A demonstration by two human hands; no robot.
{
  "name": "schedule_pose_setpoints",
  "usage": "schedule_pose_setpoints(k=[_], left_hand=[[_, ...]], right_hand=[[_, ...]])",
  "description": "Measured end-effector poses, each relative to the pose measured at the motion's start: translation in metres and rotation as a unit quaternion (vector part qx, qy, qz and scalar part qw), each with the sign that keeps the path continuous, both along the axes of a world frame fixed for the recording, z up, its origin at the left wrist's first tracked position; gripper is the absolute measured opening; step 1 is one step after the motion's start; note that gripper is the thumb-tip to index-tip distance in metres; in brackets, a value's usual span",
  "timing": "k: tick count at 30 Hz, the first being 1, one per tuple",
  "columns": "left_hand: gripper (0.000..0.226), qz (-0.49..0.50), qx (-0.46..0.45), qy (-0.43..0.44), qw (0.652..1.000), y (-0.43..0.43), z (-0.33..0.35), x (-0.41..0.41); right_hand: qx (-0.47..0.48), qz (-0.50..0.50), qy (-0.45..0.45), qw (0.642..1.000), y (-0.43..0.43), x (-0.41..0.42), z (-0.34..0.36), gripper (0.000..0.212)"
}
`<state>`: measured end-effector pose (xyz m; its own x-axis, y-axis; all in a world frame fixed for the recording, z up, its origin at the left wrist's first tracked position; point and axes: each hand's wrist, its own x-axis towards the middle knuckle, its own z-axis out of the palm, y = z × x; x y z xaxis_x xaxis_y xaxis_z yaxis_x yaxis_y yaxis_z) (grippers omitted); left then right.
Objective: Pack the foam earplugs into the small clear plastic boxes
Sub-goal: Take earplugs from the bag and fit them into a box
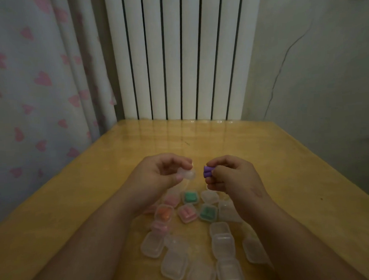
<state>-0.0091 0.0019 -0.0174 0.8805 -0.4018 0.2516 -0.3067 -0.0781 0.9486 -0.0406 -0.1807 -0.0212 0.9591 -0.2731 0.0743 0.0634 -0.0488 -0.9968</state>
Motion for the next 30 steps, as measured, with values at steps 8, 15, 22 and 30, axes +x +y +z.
schedule_pose_setpoints(k=[8,15,22,30], left_hand=[[0.049,-0.039,-0.067,0.010,0.997,-0.0030,-0.0055,0.0024],[0.049,0.001,-0.021,0.001,1.000,-0.0094,-0.0056,0.0004],[0.015,0.020,0.000,-0.033,0.999,-0.0069,-0.0055,0.0029],[0.030,0.008,0.034,0.005,0.999,-0.0063,-0.0073,0.0039]], right_hand=[[0.037,0.130,0.051,0.990,0.0008,-0.0031,-0.0048,0.018],[0.075,0.115,0.028,0.990,0.0027,-0.0022,-0.0078,0.013],[-0.068,0.033,-0.026,0.997,0.0054,-0.0041,-0.0066,0.016],[-0.125,0.009,-0.038,0.991,0.0077,-0.0045,-0.0069,0.020]])
